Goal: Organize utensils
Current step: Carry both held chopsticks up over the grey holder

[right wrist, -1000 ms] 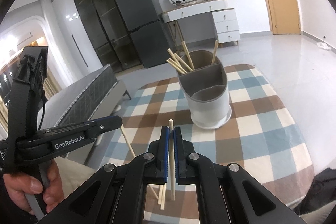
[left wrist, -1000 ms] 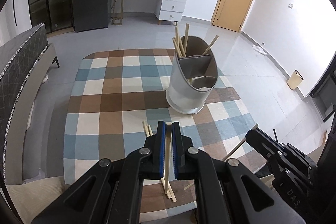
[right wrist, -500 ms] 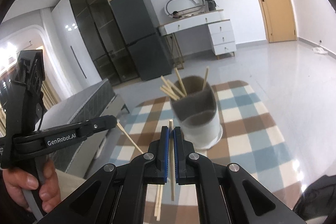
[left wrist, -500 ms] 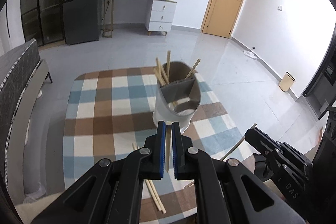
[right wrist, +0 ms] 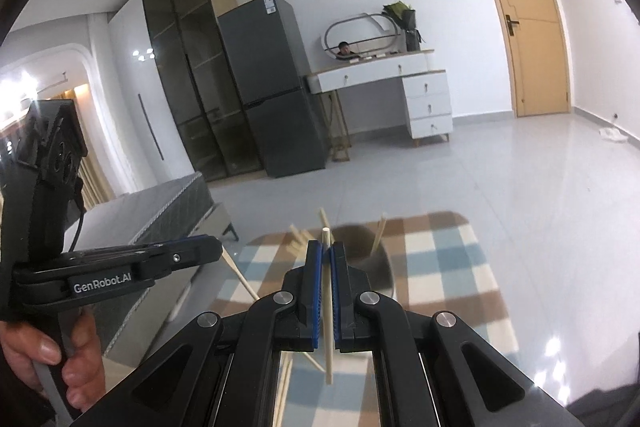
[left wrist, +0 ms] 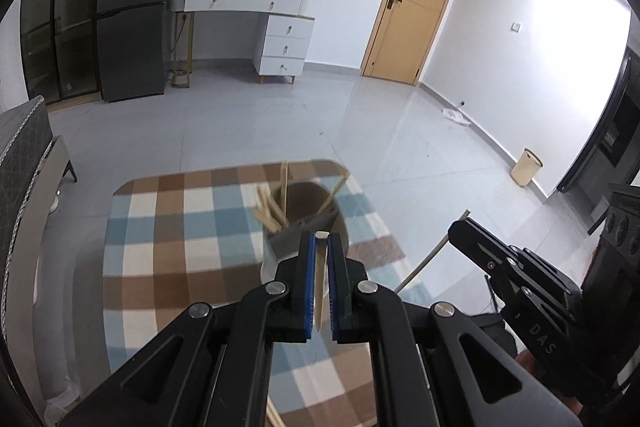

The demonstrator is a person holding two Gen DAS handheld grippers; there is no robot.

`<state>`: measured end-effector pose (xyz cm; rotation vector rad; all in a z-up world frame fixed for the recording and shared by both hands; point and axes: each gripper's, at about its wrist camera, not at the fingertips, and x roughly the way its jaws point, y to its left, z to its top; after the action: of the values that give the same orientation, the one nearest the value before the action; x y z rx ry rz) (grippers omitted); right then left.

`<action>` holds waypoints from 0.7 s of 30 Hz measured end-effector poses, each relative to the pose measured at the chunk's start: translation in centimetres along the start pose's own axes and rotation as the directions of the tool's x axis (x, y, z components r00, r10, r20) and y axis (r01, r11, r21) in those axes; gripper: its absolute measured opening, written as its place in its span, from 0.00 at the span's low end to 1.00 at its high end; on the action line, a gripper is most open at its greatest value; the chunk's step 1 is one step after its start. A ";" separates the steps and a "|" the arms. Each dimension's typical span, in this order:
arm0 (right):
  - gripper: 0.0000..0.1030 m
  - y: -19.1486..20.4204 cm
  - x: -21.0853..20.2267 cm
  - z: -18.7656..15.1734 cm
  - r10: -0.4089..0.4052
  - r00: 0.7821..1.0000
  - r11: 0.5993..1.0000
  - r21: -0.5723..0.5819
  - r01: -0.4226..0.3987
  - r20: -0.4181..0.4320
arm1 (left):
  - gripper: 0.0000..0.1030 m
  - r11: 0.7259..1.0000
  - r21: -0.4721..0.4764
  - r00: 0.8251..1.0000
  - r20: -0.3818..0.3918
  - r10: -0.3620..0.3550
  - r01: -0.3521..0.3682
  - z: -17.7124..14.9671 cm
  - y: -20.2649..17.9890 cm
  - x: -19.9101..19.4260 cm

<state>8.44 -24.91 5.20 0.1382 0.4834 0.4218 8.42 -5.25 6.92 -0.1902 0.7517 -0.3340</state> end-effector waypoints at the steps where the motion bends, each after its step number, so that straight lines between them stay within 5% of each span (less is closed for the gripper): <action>1: 0.03 -0.3 0.4 0.8 0.002 1.000 1.000 0.001 -0.002 0.004 | 0.01 1.000 -0.004 1.000 0.003 -0.008 0.008 0.7 0.0 0.2; 13: 0.03 -2.1 5.7 8.2 0.004 0.999 1.000 -0.025 -0.003 0.036 | 0.01 1.000 0.017 0.996 0.081 -0.023 0.022 7.8 -0.1 2.6; 21: 0.03 -1.9 8.9 10.2 -0.002 0.999 0.997 -0.080 0.006 0.050 | 0.01 1.000 0.030 0.996 0.089 0.000 -0.003 8.2 1.7 4.6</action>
<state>21.13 -23.18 10.02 0.0698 0.4165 0.4323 17.70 -4.98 9.40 -0.1750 0.6587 -0.3334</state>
